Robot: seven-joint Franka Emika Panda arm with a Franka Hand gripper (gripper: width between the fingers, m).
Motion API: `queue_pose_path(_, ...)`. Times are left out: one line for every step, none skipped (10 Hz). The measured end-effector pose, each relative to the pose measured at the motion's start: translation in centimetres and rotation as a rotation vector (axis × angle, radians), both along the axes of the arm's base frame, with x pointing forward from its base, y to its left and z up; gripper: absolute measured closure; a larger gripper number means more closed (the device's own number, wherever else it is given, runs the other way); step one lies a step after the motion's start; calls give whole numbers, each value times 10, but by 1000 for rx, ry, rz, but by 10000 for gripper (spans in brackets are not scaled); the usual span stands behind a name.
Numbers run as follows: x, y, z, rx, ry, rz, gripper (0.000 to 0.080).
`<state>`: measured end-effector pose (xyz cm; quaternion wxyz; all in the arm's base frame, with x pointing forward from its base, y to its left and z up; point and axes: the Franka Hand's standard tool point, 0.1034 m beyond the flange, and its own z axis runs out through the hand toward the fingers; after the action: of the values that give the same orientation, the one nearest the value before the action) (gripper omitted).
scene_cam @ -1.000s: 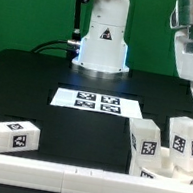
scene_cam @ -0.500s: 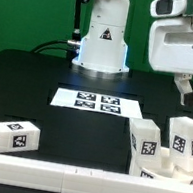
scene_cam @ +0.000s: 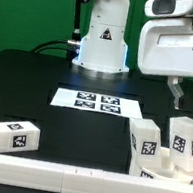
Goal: Assemble stool
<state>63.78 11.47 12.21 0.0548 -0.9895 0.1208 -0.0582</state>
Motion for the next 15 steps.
queue_pose_path(-1, 3, -1, -52, 18, 162, 151)
queue_pose_path(-1, 7, -1, -79, 23, 276, 151)
queue_pose_path(2, 5, 0, -95, -19, 357, 151)
queue_pose_path(1, 3, -1, -97, -18, 372, 151)
queue_pose_path(2, 1, -2, -114, -23, 453, 151)
queue_pose_path(1, -1, -3, -124, -23, 519, 151)
queue_pose_path(-6, -2, -10, -117, 28, 581, 151)
queue_pose_path(-8, -2, -20, -121, 37, 619, 151)
queue_pose_path(-8, -2, -25, -137, 8, 668, 151)
queue_pose_path(-11, -6, -28, -155, 2, 765, 151)
queue_pose_path(-11, -10, -30, -162, 3, 824, 151)
queue_pose_path(-10, -11, -33, -165, -2, 809, 151)
queue_pose_path(-10, -10, -37, -168, -4, 799, 151)
queue_pose_path(-9, -11, -40, -171, -8, 797, 151)
queue_pose_path(-9, -12, -39, -170, -7, 784, 252)
